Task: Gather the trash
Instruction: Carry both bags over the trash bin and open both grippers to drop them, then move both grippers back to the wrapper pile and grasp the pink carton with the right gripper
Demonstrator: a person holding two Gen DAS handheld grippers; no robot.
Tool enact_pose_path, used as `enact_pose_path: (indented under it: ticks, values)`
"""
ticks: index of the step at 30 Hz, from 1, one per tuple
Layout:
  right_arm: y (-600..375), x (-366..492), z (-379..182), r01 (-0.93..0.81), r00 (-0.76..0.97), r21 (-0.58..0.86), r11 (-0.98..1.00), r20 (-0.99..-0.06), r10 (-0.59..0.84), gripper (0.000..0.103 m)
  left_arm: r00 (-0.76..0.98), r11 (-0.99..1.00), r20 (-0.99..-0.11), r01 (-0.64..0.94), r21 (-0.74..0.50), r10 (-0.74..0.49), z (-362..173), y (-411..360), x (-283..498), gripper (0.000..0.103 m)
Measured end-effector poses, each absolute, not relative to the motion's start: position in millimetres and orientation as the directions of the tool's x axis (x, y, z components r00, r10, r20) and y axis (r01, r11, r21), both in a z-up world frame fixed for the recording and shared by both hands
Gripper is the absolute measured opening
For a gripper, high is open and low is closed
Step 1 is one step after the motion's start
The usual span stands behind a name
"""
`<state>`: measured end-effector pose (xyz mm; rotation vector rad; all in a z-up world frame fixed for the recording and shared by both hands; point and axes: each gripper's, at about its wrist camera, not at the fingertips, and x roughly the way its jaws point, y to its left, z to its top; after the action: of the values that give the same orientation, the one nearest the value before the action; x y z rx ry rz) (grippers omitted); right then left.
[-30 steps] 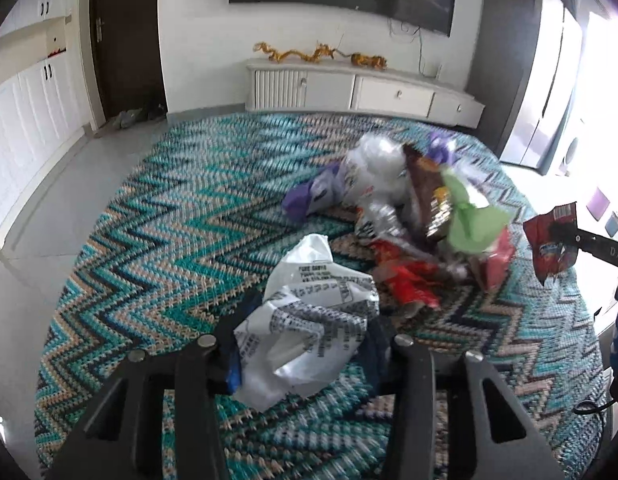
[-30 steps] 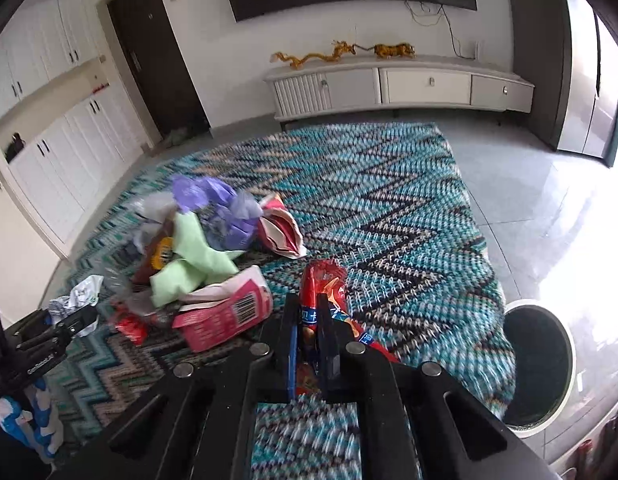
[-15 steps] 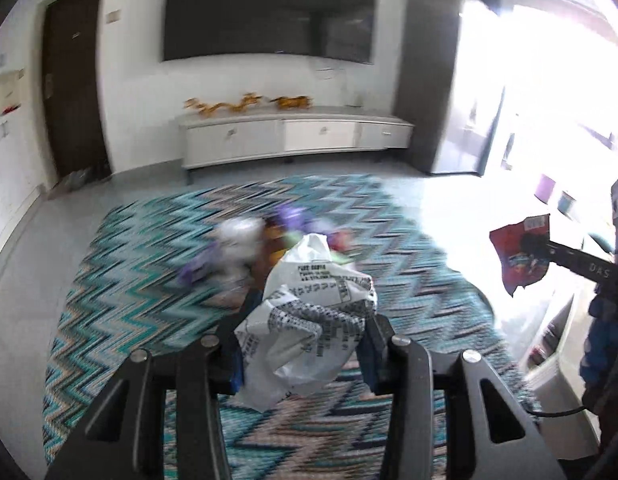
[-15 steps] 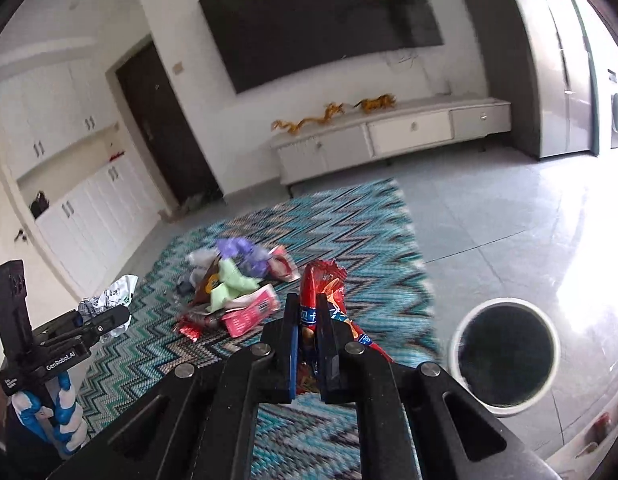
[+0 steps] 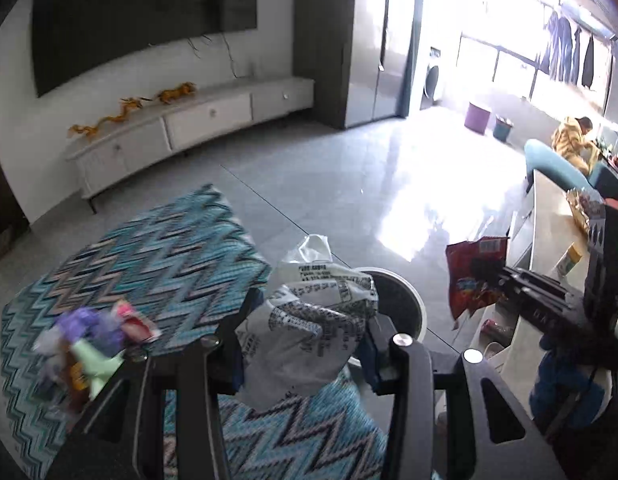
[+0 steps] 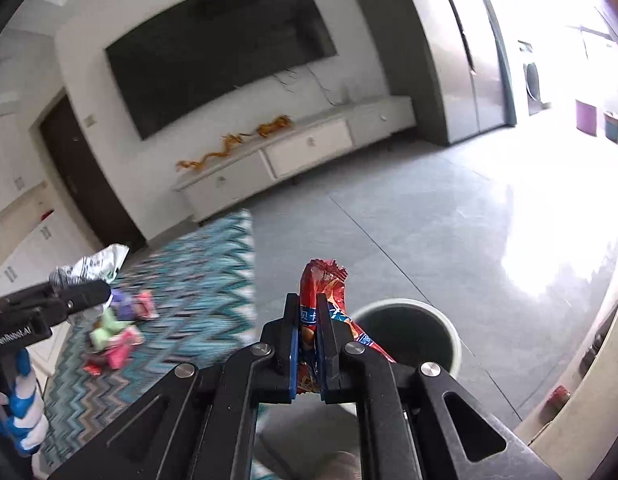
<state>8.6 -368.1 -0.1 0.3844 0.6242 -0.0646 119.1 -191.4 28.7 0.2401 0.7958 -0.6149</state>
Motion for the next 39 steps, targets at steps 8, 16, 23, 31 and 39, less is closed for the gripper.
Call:
enact_pose_path:
  ticks: [8,16,23,31,39]
  values:
    - [-419.0,70.0,-84.7,0.277,0.705,0.340,0.899,-0.707,0.050,0.010,0.395,0.772,-0.820,0.630,-0.086,-0.413,-46.4,-277.3,175.9,0.044]
    - [-448.7,110.7,-163.9,0.369,0.589,0.324,0.871,-0.807,0.051,0.031,0.212,0.741,-0.858,0.623,-0.250,-0.468,-107.3,-313.9,214.1,0.066]
    - [-447.9,103.5,-173.7,0.398,0.569,0.303,0.866,-0.822,0.026,0.037,0.220,0.750,-0.849,0.605,-0.267,-0.480,-104.5,-301.5,215.7,0.066]
    - [-434.1,72.1,-125.8,0.387,0.646,0.352,0.852,-0.763,0.022,0.037,0.363,0.747,-0.789,0.642,-0.173,-0.495,-46.8,-273.1,179.5,0.066]
    - [-398.4,33.3,-39.5,0.306,0.749,0.366,0.879,-0.663,0.015,0.044,0.477,0.776,-0.733,0.621,-0.109,-0.484,1.1,-196.8,141.2,0.067]
